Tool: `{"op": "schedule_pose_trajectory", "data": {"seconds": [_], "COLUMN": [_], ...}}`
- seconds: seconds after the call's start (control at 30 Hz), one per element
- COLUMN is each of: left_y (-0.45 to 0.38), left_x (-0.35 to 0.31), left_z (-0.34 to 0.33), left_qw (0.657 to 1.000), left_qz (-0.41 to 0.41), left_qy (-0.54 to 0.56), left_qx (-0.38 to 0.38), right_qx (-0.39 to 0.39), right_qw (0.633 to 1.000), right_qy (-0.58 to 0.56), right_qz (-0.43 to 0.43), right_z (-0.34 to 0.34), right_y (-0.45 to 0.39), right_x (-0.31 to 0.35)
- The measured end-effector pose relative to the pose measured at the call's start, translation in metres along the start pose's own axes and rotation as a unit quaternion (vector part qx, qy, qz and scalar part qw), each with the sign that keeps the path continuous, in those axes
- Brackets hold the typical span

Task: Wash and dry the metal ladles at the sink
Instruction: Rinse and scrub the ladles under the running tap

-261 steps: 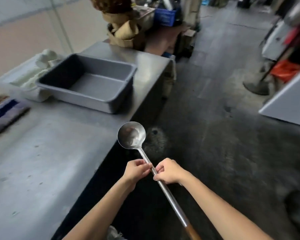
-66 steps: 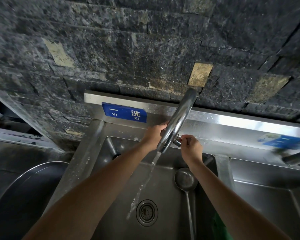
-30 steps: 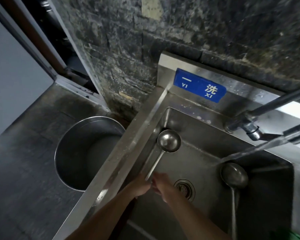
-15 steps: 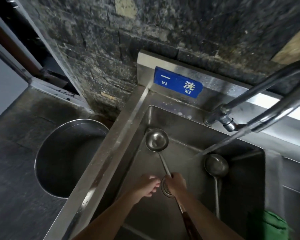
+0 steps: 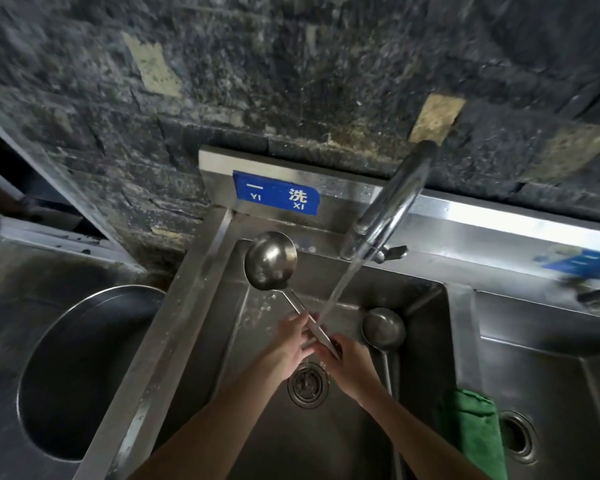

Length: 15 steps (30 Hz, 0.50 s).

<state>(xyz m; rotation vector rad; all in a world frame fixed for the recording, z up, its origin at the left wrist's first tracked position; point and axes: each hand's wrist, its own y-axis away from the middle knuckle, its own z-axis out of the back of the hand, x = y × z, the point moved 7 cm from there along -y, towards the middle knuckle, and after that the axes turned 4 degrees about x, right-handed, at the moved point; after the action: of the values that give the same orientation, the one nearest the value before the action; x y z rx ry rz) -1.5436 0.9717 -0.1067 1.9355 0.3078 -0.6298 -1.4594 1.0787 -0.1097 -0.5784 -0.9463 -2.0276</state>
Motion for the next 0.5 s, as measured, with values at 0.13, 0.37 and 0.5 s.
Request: {"op": "schedule_pose_trajectory", "data": {"seconds": [0.13,0.37,0.5], "left_y": [0.013,0.036,0.038], "left_x": [-0.026,-0.091,-0.123], "left_z": [-0.008,0.010,0.030], "left_qw": [0.998,0.988,0.983], "left_qz": [-0.065,-0.138,-0.158], "left_qy": [0.020,0.040,0.059], "left_qx": [-0.014,-0.054,-0.078], "right_qx": [-0.009,0.063,0.090], "right_qw": [0.999,0.995,0.990], "right_qy": [-0.014,0.038,0.107], "right_qz": [0.031,0.064,0.022], "right_z": [0.013,0.020,0.034], "right_y": [-0.007,-0.014,0.018], "right_x": [0.024,0.053,0.005]}}
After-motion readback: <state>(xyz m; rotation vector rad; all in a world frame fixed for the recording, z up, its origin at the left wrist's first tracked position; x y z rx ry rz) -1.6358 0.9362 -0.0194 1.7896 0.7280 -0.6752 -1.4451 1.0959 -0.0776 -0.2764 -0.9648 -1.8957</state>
